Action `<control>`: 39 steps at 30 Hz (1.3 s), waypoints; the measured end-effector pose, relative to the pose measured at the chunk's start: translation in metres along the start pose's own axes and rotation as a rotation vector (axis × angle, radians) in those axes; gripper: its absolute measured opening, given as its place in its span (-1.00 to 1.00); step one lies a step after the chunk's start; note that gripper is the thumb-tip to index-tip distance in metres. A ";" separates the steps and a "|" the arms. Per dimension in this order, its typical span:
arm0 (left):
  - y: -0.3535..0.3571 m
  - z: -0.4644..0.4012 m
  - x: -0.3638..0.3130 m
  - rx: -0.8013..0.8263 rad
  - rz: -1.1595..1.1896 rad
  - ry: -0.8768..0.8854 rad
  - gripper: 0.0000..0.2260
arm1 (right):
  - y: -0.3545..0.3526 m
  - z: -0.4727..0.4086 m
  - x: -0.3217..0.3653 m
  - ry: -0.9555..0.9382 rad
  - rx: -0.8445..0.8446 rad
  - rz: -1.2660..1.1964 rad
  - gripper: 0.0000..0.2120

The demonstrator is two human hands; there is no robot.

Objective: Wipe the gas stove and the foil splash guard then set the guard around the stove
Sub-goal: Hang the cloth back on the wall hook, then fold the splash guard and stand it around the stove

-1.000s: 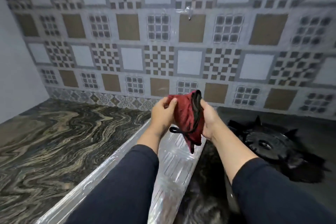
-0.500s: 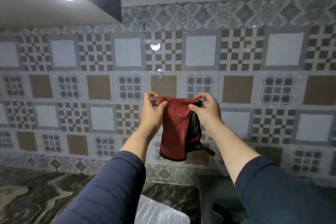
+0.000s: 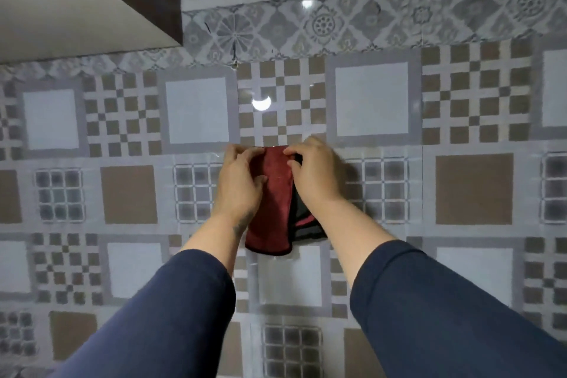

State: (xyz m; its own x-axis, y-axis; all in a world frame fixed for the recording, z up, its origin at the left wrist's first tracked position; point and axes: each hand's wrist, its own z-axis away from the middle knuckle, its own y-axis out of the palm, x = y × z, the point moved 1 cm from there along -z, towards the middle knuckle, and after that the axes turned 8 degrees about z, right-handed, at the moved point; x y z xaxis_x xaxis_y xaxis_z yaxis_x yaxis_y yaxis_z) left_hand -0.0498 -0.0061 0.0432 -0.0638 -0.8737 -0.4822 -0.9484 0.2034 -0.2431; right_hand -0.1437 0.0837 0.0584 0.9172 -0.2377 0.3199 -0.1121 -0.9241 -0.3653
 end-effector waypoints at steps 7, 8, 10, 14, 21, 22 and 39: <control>0.010 0.037 0.021 -0.022 0.063 -0.034 -0.70 | 0.021 0.046 -0.020 0.023 -0.076 0.026 -0.81; 0.009 0.038 0.018 -0.005 0.050 -0.065 -0.68 | 0.020 0.047 -0.018 0.048 -0.058 0.046 -0.80; 0.005 0.036 0.014 0.056 0.012 -0.132 -0.62 | 0.014 0.047 -0.011 0.093 -0.015 0.079 -0.78; -0.019 0.047 0.004 0.169 -0.002 -0.218 -0.51 | -0.007 0.056 0.006 0.149 0.075 0.147 -0.76; -0.099 0.137 -0.009 0.339 -0.205 -0.376 -0.70 | -0.032 0.137 0.065 0.016 0.504 0.193 -0.81; -0.116 0.156 -0.009 0.359 -0.240 -0.419 -0.71 | -0.031 0.157 0.079 0.007 0.604 0.178 -0.81; -0.388 0.491 -0.003 0.396 -0.477 -1.177 -0.74 | 0.019 0.458 0.266 -0.441 1.485 -0.134 -0.78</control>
State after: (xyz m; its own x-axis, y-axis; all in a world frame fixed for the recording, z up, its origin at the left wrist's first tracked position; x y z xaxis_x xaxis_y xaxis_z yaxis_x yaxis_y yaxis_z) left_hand 0.4711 0.1346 -0.2741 0.7427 -0.0345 -0.6688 -0.6362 0.2751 -0.7208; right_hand 0.2735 0.1395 -0.2643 0.9549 0.1693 0.2441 0.1985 0.2477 -0.9483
